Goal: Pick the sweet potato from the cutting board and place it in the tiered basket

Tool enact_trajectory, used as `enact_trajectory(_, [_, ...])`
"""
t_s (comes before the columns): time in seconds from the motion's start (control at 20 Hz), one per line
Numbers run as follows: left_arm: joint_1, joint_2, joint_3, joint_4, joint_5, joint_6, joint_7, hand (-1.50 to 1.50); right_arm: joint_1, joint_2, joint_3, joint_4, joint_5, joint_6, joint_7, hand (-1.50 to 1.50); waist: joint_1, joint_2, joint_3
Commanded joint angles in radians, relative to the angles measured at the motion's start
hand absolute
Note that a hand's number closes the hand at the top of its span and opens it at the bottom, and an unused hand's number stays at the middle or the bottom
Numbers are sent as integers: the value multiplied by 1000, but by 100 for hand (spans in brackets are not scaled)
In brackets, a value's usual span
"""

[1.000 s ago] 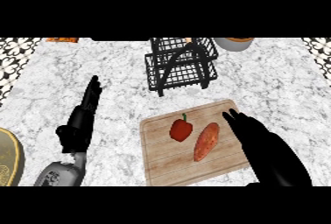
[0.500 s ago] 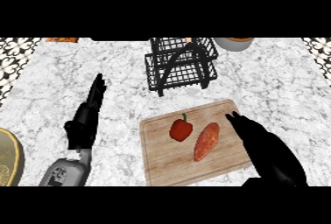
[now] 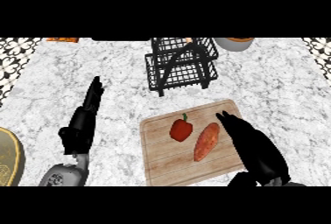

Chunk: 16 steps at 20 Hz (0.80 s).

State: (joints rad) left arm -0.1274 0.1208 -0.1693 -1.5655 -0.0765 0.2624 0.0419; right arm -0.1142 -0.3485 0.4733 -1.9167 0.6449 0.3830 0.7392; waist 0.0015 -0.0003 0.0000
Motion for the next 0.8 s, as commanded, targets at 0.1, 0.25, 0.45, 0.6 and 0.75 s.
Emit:
enact_trajectory(0.1, [-4,-39,-7,-41,-53,10,59,0,-1,102,3,41,57,33,-11,-150,0,0,0])
enact_trajectory(0.25, [-43,-27,39,44,-33,-32,6,0,-41,134,-28,144,80,21,-47,-150,-1,1,0])
enact_trajectory(0.45, [3,-26,40,-12,-34,-45,-5,0,-63,173,-24,234,127,10,-66,-150,4,1,0])
enact_trajectory(0.6, [-13,-59,33,-45,-57,-37,58,0,-35,157,-86,151,100,84,-91,-150,0,0,0])
enact_trajectory(0.75, [-33,-61,79,75,-47,-55,-44,0,-56,189,-93,226,148,64,-119,-150,-1,0,0])
